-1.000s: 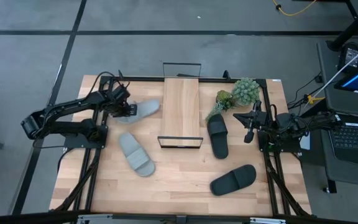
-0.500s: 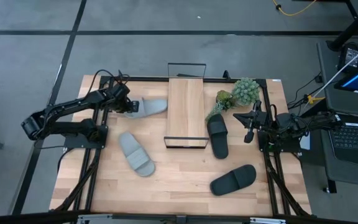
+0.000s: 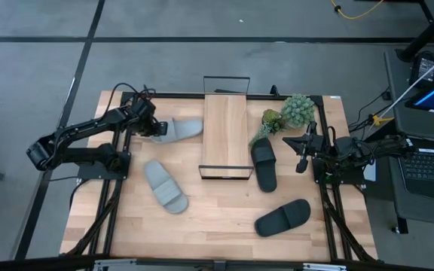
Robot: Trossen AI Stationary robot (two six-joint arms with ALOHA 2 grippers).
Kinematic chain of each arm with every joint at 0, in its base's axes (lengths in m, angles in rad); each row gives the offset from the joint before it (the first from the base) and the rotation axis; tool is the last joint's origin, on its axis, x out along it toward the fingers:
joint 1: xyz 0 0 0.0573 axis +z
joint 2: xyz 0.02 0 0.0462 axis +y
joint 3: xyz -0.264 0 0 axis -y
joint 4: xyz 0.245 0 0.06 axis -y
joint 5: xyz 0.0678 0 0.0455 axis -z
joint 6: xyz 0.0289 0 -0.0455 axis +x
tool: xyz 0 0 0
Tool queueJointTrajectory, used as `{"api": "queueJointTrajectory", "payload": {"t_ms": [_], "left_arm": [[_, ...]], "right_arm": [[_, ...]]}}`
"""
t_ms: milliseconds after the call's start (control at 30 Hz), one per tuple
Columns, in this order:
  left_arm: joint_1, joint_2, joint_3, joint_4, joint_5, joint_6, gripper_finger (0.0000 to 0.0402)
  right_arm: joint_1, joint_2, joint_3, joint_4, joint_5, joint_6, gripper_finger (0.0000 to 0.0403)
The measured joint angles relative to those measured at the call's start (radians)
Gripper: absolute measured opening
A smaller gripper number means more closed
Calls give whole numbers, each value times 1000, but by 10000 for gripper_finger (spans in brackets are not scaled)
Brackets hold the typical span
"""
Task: Pick and place slides into the shelf
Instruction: Put the top gray slipper on the shelf
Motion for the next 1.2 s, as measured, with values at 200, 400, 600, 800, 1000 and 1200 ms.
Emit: {"api": "queueJointTrajectory", "payload": {"t_ms": [200,400,600,800,1000,1200], "left_arm": [[0,1,0,24,18,26,132],[0,1,0,23,15,26,132],[52,1,0,28,12,82,132],[164,1,1,84,157,145,132],[244,1,-5,83,205,212,132],[304,1,-111,190,316,221,132]], "right_arm": [[0,0,0,0,0,0,10],[0,0,0,0,0,0,10],[0,0,0,0,0,0,10],[0,0,0,0,0,0,10],[0,0,0,0,0,-1,10],[0,0,0,0,0,-8,10]]}}
